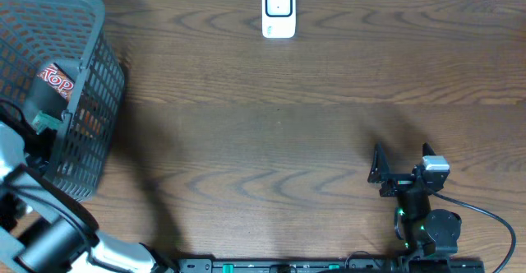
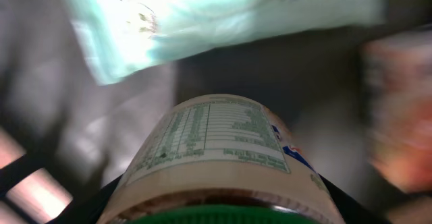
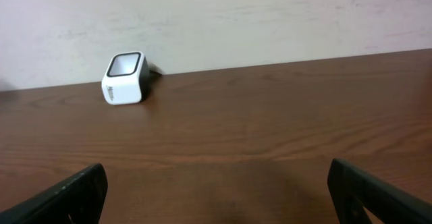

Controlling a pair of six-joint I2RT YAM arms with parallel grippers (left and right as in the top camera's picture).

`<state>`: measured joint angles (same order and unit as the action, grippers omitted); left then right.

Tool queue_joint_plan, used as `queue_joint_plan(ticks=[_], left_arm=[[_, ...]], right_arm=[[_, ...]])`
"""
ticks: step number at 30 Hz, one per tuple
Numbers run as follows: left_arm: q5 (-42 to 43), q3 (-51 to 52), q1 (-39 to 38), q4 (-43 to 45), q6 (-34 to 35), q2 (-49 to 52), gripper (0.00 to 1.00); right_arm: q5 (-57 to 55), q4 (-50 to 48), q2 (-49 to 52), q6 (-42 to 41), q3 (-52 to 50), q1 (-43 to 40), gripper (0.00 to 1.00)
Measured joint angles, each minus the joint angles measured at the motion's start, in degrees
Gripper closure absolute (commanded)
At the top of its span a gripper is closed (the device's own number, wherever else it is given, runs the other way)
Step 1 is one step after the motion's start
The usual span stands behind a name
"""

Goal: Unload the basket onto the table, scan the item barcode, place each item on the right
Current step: 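Reach the left gripper into the basket and grasp the green-lidded jar, then carry the jar to the scanner and set it down in front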

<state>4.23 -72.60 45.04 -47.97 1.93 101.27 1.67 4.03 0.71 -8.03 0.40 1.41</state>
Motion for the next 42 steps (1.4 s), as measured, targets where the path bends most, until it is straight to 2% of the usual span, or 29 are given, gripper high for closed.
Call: queue_joint_plan(ticks=[6,12,16,19,25,29,34,42], left_arm=[[0.2,-8.9,0.0,-0.2,6.0,-14.0,0.36],[7.7,-15.7,-1.9,9.8,15.3,-31.1,0.36],[14.2,-16.6,-9.8,12.2,21.5,-38.3,0.36],[17.0,-16.7,-20.3,9.3,25.0,-39.9,0.36],[15.4,-15.4,-45.3,1.8,27.8,-32.7,0.35],[9.3,-14.1,-60.7,-0.5,28.2,-20.5,0.35],[5.8,-14.0,-68.5,-1.7,29.4,-5.7,0.35],[5.9,-14.0,-71.3,-2.3,31.0,12.9,0.34]], right_arm=[[0.0,0.0,0.0,0.0,0.0,0.0,0.01],[0.0,0.0,0.0,0.0,0.0,0.0,0.01],[0.0,0.0,0.0,0.0,0.0,0.0,0.01],[0.0,0.0,0.0,0.0,0.0,0.0,0.01],[0.0,0.0,0.0,0.0,0.0,0.0,0.01],[0.0,0.0,0.0,0.0,0.0,0.0,0.01],[0.0,0.0,0.0,0.0,0.0,0.0,0.01],[0.0,0.0,0.0,0.0,0.0,0.0,0.01]])
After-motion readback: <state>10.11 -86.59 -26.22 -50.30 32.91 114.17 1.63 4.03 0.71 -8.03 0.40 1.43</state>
